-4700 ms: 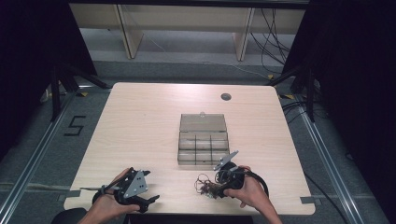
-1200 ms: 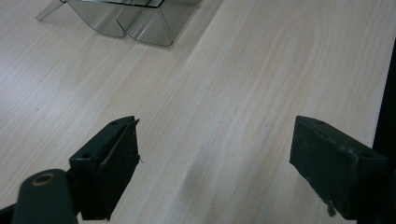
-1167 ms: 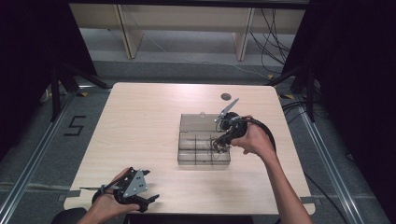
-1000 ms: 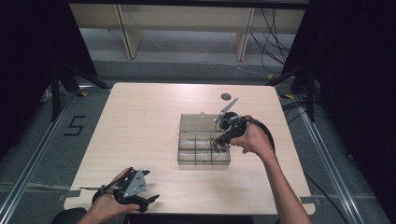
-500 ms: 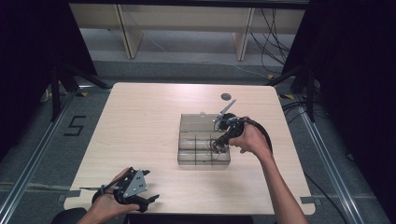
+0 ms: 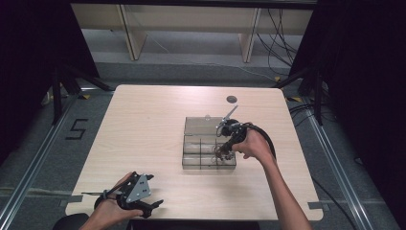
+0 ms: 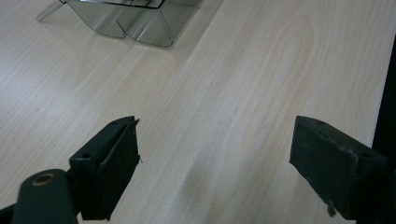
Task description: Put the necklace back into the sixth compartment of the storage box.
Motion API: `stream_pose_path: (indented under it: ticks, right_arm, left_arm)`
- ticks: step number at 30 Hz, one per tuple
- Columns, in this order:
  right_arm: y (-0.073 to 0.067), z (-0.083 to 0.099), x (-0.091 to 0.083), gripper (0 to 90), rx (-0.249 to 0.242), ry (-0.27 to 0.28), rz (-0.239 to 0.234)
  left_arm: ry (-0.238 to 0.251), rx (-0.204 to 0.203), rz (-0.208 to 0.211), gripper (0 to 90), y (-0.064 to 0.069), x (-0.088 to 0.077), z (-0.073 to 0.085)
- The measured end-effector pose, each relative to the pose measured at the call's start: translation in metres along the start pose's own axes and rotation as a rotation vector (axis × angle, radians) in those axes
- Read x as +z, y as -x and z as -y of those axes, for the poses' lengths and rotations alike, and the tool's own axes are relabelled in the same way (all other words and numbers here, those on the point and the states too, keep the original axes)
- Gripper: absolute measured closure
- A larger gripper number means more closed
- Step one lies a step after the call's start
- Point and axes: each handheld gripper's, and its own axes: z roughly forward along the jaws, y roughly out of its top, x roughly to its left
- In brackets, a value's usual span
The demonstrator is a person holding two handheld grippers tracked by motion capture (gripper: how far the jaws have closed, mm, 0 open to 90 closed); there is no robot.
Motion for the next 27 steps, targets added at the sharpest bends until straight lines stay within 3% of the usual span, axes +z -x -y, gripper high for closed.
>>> stream_pose_path:
  ticks: [4, 6, 12, 13, 16, 19, 24, 25, 27]
  right_arm:
    - [0.003, 0.005, 0.008, 87.4, 0.022, -0.017, -0.014]
    - [0.005, 0.006, 0.011, 87.5, 0.003, -0.02, -0.018]
    - [0.005, 0.009, 0.022, 87.4, 0.018, -0.039, -0.034]
    - [0.005, 0.01, 0.024, 87.4, 0.02, -0.044, -0.038]
    - [0.005, 0.012, 0.028, 87.5, 0.019, -0.051, -0.048]
    - [0.005, 0.013, 0.03, 87.4, 0.02, -0.054, -0.048]
    - [0.005, 0.016, 0.035, 87.5, 0.011, -0.064, -0.055]
    - [0.004, 0.016, 0.037, 87.4, 0.023, -0.064, -0.076]
    - [0.005, 0.018, 0.041, 87.5, 0.008, -0.072, -0.067]
  left_arm:
    - [0.008, 0.002, -0.002, 15.0, -0.001, 0.001, 0.0]
    - [0.012, -0.001, -0.004, 15.0, 0.0, 0.001, 0.0]
    - [0.002, 0.011, -0.006, 15.0, -0.001, 0.001, 0.0]
    - [0.017, -0.007, -0.001, 15.0, 0.0, 0.001, 0.001]
    - [0.013, 0.007, 0.001, 15.0, -0.001, 0.001, 0.0]
    - [0.015, -0.011, 0.008, 15.0, 0.0, 0.002, 0.001]
    - [0.0, 0.031, -0.003, 15.0, -0.003, 0.001, 0.0]
    - [-0.001, 0.008, 0.001, 15.0, -0.002, 0.001, 0.0]
    - [0.015, -0.003, 0.0, 15.0, 0.0, 0.001, 0.001]
